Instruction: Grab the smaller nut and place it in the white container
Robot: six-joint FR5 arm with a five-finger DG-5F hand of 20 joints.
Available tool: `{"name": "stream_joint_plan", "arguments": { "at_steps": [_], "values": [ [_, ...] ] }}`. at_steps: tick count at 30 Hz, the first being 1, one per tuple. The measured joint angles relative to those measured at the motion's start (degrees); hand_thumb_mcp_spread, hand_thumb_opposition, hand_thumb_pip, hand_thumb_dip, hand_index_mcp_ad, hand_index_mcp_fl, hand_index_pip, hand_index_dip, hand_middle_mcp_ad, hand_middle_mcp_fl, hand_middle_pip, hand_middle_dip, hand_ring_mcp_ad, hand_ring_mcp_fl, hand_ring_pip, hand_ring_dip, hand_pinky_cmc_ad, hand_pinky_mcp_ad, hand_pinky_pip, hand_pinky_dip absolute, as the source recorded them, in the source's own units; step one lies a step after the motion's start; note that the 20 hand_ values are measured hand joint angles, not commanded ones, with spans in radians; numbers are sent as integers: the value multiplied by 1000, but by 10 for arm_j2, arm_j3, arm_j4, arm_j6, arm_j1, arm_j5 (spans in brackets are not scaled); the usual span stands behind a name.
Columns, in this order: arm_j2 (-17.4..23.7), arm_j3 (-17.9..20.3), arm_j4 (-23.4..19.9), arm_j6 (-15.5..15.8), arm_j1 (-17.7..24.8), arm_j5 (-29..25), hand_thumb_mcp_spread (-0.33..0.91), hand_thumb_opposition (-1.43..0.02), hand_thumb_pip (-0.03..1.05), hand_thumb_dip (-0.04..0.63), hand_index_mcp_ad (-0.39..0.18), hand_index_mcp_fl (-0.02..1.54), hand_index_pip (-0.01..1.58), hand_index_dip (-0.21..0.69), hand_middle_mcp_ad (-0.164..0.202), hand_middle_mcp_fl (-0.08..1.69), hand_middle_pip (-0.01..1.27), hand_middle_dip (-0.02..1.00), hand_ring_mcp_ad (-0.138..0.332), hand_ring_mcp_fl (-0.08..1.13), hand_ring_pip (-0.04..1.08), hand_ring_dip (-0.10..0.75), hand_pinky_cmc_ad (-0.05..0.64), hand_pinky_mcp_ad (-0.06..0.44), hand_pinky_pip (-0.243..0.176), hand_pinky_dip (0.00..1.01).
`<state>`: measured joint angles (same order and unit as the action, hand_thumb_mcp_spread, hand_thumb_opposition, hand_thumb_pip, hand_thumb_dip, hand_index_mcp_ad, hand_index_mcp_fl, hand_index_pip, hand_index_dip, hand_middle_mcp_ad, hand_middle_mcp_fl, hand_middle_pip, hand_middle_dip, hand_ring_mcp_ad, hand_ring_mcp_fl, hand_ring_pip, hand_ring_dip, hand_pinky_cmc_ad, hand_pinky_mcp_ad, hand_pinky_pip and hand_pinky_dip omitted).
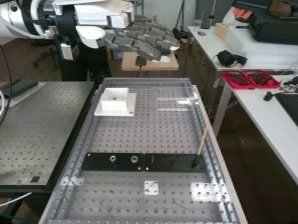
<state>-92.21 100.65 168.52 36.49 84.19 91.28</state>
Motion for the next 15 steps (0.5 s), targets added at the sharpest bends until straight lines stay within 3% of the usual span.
{"name": "stream_joint_plan", "arguments": {
  "at_steps": [15],
  "values": [
    [-4, -5, 5, -2, 0, 7, 335, -744, 536, 188, -119, 152, 202, 61, 23, 236, 108, 208, 175, 19, 99, 56, 312, 166, -30, 429]
  ]
}}
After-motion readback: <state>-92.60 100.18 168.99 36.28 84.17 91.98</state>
